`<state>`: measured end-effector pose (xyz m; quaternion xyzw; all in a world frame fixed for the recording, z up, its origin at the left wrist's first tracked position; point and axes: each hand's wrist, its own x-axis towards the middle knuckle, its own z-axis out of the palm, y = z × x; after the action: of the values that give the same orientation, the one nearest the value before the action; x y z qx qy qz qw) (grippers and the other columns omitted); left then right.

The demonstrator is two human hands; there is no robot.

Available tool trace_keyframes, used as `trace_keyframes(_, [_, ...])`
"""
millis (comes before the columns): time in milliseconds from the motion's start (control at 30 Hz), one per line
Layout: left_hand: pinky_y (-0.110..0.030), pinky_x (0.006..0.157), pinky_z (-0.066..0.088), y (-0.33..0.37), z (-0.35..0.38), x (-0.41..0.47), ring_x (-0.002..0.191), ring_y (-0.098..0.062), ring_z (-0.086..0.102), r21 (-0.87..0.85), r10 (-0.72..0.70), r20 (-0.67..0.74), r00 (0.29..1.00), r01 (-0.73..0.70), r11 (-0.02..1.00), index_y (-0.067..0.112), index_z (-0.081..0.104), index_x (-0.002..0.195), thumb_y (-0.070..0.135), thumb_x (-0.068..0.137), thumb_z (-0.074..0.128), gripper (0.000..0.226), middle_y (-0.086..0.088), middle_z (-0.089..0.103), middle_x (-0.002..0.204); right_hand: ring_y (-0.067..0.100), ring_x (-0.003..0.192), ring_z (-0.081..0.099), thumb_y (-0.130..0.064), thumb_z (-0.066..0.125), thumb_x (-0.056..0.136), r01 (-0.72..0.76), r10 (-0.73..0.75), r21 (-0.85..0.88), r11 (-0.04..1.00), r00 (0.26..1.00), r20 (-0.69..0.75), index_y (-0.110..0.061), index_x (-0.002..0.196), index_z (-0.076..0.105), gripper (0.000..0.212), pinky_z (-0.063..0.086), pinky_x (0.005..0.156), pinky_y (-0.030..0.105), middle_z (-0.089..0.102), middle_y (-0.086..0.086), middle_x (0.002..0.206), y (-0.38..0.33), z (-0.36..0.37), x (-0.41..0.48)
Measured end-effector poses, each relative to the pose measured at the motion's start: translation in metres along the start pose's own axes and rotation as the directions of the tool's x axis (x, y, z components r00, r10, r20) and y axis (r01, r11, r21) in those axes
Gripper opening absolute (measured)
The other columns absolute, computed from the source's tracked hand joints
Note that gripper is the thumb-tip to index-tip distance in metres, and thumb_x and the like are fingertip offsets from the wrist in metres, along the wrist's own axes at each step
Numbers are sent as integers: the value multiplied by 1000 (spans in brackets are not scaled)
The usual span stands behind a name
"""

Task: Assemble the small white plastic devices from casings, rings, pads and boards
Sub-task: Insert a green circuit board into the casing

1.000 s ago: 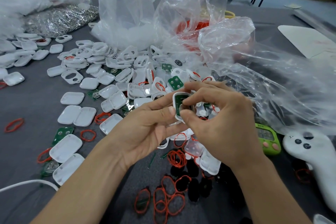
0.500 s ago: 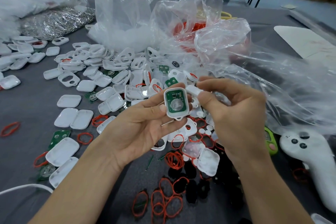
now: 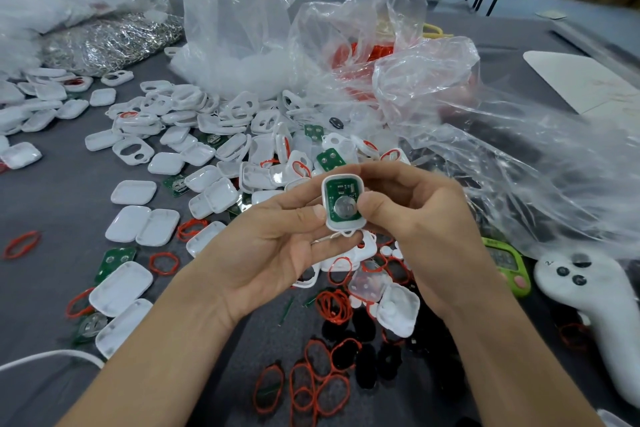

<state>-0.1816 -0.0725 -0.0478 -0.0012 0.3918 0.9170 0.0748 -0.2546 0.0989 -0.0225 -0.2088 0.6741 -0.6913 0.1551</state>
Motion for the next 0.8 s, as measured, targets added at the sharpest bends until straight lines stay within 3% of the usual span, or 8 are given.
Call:
trace_keyframes(267, [-33,88,59,0,1,0,108,-19,71,-5,-15,-5,1000,15,1000,13,69,132,6,83,68,49,-7,72,124,18,88,77,11,66,89,16,-16,1,1000,999,34,-13,101,78,29,57,71,21,81,3,96,-2,-3,-1])
trace_keyframes(400, [-33,87,60,0,2,0,107,-20,72,-15,-17,-25,1000,16,1000,12,70,131,6,82,68,50,-8,72,124,22,97,77,-2,77,84,25,-25,-5,1000,999,-28,-14,104,77,22,60,87,38,80,2,100,0,-2,-1])
trace_keyframes(533, [-34,86,60,-1,3,0,111,-23,71,-2,-26,-42,999,26,1000,11,69,132,4,82,66,50,-10,71,126,15,100,75,-20,81,73,43,-48,-108,993,998,-46,-23,108,76,35,59,93,45,80,-6,102,0,1,-1])
trace_keyframes(800, [-33,85,60,-1,4,0,108,-21,72,25,-22,-50,998,24,999,11,70,130,5,80,68,50,-6,72,126,14,100,75,-23,80,72,26,-36,-154,988,997,-62,-25,109,76,38,59,94,45,80,-8,101,4,3,0])
